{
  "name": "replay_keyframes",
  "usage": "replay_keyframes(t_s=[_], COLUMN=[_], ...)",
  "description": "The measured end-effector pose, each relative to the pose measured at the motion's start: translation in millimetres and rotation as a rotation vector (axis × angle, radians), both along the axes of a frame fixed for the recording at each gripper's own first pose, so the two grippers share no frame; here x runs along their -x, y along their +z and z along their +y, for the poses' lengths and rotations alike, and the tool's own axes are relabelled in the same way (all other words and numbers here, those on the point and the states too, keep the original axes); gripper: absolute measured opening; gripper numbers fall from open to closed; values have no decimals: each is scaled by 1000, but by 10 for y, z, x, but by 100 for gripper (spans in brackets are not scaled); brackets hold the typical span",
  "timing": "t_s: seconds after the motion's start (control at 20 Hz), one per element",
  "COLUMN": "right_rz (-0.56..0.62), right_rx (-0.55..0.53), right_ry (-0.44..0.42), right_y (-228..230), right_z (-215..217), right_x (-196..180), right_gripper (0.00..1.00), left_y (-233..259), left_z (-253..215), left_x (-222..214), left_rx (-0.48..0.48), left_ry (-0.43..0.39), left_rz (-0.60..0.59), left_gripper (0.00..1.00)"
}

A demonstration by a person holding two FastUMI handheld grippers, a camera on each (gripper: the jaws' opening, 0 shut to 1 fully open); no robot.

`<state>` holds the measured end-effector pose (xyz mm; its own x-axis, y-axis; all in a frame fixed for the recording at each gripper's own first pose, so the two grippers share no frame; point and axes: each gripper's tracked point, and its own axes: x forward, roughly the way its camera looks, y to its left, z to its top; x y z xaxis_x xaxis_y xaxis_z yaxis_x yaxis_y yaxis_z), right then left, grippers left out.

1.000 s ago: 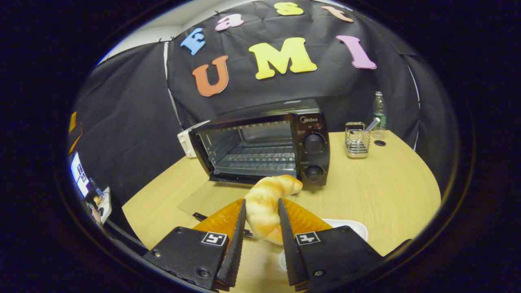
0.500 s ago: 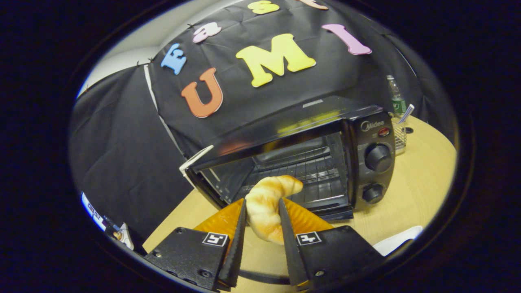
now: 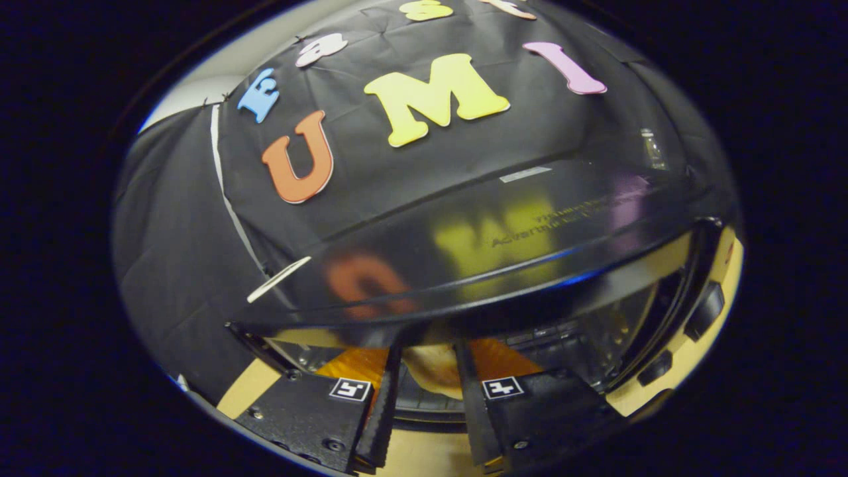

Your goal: Open the electric oven with the left hand, put the food in, and close the electric oven.

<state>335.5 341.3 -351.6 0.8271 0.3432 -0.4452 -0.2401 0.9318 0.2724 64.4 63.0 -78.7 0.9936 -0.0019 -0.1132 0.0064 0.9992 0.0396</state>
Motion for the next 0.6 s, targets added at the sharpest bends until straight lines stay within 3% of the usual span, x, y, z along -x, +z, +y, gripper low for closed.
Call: replay_keyframes(t_s=[0.2,0.3,0.45,0.6], right_rz=[-32,-71,-62,-57], right_rx=[-26,11,20,-17], right_ry=[75,84,131,191], right_y=[80,148,189,359], right_z=[64,-21,-21,-63], right_x=[92,187,505,889], right_gripper=[75,92,100,96], left_y=[-8,-40,-64,-94], left_z=[-46,-76,-96,-107], left_x=[-44,-41,-2,28], left_rx=[-10,-1,10,16], left_ry=[-8,-14,-13,-13], left_rz=[6,12,23,30], left_gripper=[95,95,95,95])
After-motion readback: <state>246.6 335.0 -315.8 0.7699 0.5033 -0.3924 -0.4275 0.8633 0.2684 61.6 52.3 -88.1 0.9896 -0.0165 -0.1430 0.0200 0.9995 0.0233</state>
